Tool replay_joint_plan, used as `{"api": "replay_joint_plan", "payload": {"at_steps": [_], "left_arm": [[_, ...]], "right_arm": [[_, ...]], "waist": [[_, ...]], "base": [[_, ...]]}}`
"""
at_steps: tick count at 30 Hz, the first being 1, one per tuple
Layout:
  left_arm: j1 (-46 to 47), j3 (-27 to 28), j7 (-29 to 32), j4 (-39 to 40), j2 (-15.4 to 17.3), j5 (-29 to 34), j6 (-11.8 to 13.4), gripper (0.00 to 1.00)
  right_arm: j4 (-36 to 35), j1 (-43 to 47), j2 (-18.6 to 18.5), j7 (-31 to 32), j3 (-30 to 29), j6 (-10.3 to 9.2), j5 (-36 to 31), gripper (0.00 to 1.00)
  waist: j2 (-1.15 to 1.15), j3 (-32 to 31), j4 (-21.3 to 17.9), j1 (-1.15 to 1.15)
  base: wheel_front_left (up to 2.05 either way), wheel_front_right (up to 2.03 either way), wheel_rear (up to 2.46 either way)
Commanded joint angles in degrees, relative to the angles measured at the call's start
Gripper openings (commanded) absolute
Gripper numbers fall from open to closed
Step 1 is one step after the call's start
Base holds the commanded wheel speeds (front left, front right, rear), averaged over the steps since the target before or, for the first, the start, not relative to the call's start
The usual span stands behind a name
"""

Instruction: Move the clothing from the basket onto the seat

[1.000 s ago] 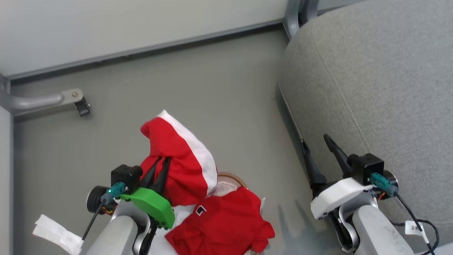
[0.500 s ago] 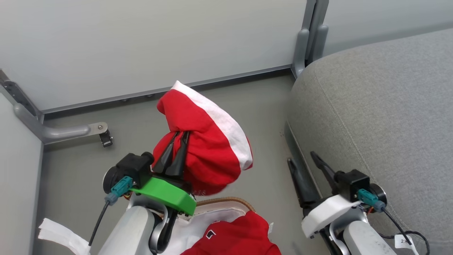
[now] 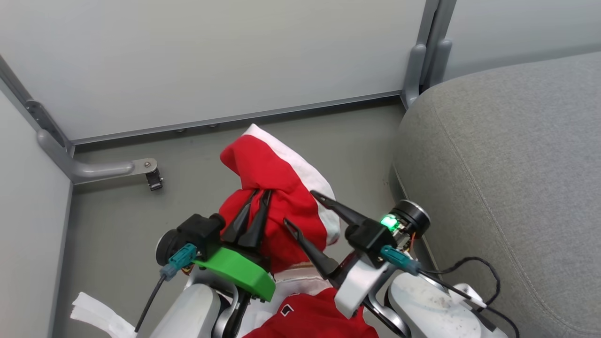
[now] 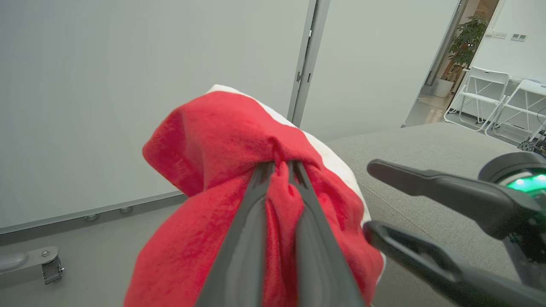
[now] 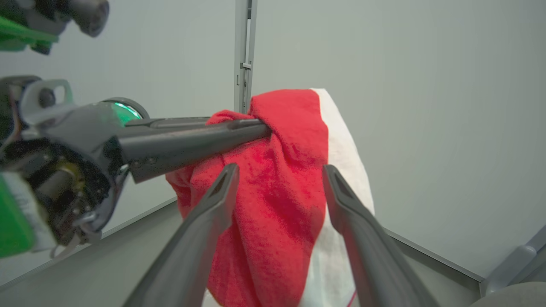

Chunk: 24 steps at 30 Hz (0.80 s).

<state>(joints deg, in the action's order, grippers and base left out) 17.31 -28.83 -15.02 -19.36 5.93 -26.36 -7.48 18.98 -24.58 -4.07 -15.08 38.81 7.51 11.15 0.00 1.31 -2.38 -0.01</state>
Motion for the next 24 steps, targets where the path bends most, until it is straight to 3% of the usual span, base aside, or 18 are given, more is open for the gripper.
{"api": "replay_joint_plan", "payload": {"at_steps": [1,10,15,16,17,18,24], "left_arm": [[-0.7,-0.3,-0.2,-0.1,-0.1,-0.7,0.0,0.0],[0.0,-7.4,-0.2,1.1,-0.7,-4.3,0.0,0.0],[0.7,-10.3,-0.2,1.9,-0.3,-7.3,0.0,0.0],[0.8,-10.6,-0.2,2.0,-0.2,-7.5,0.0,0.0],[1.0,-11.0,-0.2,2.0,0.0,-7.8,0.0,0.0],[1.0,-11.1,-0.2,2.0,0.1,-8.1,0.0,0.0],[1.2,-10.8,-0.2,1.7,1.0,-8.4,0.0,0.0]], "right_arm": [[2.4,-1.0,-0.3,-0.1,1.0,-0.05,-0.4,1.0],[16.6,-8.5,1.0,-0.1,10.0,-0.06,1.3,1.0],[17.5,-10.0,1.1,-0.1,12.6,-0.05,5.6,1.0],[17.7,-10.0,1.1,-0.1,13.0,-0.06,6.3,0.67],[17.0,-10.1,1.1,-0.1,13.4,-0.05,7.3,0.48],[16.7,-10.3,1.1,-0.1,13.7,-0.05,7.8,0.0],[14.9,-9.4,1.1,-0.1,12.1,-0.06,10.3,0.0]], "waist": [[0.0,-0.1,0.5,0.01],[0.0,-0.6,3.8,0.01],[0.0,-0.7,5.3,0.01],[0.0,-0.8,5.5,0.01],[0.0,-0.8,5.7,0.01],[0.0,-0.7,5.9,0.01],[0.0,-0.5,5.8,0.01]], "base": [[0.0,0.0,0.0],[0.0,0.0,0.0],[0.0,0.0,0.0],[0.0,0.0,0.0],[0.0,0.0,0.0],[0.0,0.0,0.0],[0.0,0.0,0.0]]}}
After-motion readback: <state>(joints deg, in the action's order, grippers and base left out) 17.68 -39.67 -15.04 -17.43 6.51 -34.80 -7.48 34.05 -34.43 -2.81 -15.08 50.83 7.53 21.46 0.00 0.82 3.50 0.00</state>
